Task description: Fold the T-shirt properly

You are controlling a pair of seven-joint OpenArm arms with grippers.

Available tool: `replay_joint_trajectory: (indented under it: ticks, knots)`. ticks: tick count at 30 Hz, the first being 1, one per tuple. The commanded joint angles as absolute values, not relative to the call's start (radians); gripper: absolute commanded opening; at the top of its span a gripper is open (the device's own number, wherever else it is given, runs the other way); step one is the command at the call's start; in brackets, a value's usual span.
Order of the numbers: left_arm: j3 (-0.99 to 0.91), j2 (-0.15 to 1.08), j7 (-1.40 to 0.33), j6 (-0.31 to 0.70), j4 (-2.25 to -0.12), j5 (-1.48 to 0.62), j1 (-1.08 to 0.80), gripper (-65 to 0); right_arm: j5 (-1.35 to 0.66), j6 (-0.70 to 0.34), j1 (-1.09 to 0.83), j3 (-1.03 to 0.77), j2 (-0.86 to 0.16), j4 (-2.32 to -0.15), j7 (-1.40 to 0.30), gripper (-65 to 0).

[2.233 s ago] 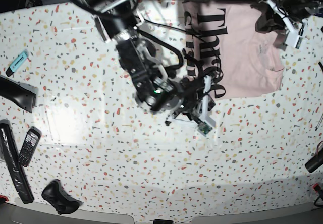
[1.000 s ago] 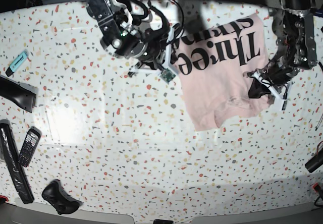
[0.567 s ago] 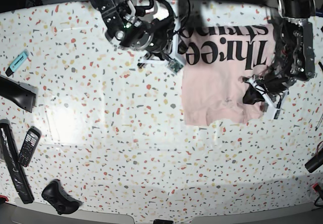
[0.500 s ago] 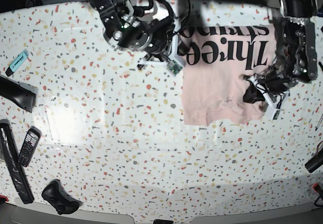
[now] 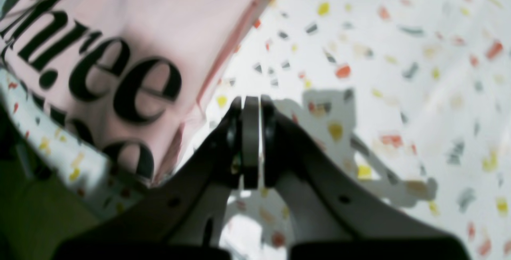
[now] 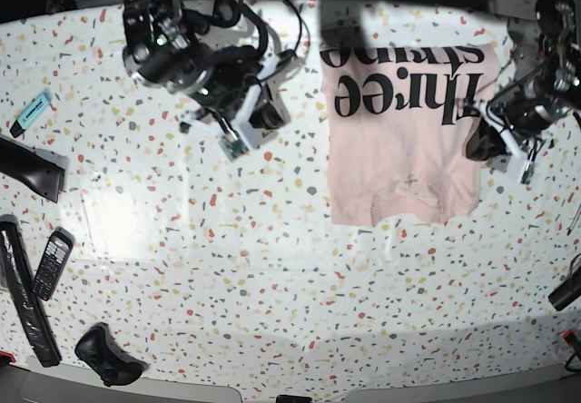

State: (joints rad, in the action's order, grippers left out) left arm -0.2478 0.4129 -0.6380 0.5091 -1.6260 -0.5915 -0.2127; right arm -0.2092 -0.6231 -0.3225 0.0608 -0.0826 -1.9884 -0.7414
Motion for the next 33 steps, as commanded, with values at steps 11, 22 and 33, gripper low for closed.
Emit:
replay_joint_trajectory:
  ticks: [11,22,33]
  knots:
    - [-0.506,0.395,-0.634,0.49,-1.775,-0.595,-0.577,-65.0,-0.322,-0.628,-0.587,-0.202,-0.08,-2.204,-0.769,-65.0]
    - [-0.594,0.342,-0.624,0.562,-1.773,-0.595,-0.828,-65.0,-0.36,-0.628,-0.838,-0.403,-0.08,-2.234,-0.864,-65.0]
    - [-0.594,0.321,-0.496,0.607,-1.457,-0.591,-0.863,-65.0,-0.348,-0.671,-1.003,-0.441,-0.084,-2.013,-0.872,-65.0]
